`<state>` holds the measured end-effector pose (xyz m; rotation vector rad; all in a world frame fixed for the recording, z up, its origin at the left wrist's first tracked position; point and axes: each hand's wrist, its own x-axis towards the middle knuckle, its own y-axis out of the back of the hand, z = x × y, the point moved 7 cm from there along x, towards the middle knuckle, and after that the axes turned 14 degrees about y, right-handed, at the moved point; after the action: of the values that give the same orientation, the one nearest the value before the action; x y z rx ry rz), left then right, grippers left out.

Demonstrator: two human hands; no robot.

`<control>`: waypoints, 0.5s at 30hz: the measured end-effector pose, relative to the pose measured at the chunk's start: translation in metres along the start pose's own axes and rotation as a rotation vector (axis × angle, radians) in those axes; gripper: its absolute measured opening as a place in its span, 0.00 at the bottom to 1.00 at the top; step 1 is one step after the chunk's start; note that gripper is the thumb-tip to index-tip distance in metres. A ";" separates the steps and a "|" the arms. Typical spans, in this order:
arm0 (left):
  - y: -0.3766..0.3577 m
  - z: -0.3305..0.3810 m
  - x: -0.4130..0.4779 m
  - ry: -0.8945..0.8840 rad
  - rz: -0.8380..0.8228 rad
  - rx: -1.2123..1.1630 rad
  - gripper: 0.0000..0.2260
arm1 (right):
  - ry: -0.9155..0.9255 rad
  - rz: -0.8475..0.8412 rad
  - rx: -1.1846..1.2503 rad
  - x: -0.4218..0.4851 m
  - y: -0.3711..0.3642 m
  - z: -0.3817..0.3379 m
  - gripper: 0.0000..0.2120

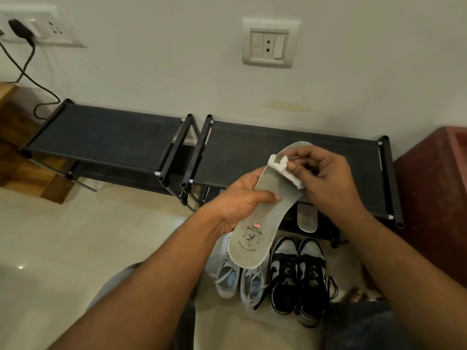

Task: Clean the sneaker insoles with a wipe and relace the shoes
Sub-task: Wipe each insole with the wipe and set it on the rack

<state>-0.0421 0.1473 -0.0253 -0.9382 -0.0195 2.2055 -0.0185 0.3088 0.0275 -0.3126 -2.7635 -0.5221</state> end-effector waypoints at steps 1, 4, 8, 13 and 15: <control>0.000 0.000 0.000 0.004 -0.005 0.005 0.22 | 0.004 0.002 -0.052 0.002 0.004 0.003 0.07; -0.003 -0.001 0.001 0.016 -0.008 0.027 0.22 | 0.114 0.023 -0.295 -0.001 0.007 0.002 0.07; -0.002 0.000 0.000 0.009 0.002 0.041 0.21 | 0.192 0.138 -0.590 -0.003 0.017 -0.007 0.10; 0.001 0.000 0.000 0.002 0.029 0.023 0.21 | 0.345 -0.002 -0.566 -0.007 0.003 -0.015 0.09; 0.003 0.001 0.000 0.003 0.029 0.007 0.21 | 0.320 -0.012 -0.560 -0.007 0.004 -0.011 0.10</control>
<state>-0.0442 0.1451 -0.0253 -0.9433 0.0038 2.2297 -0.0082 0.3074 0.0358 -0.3023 -2.2687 -1.2314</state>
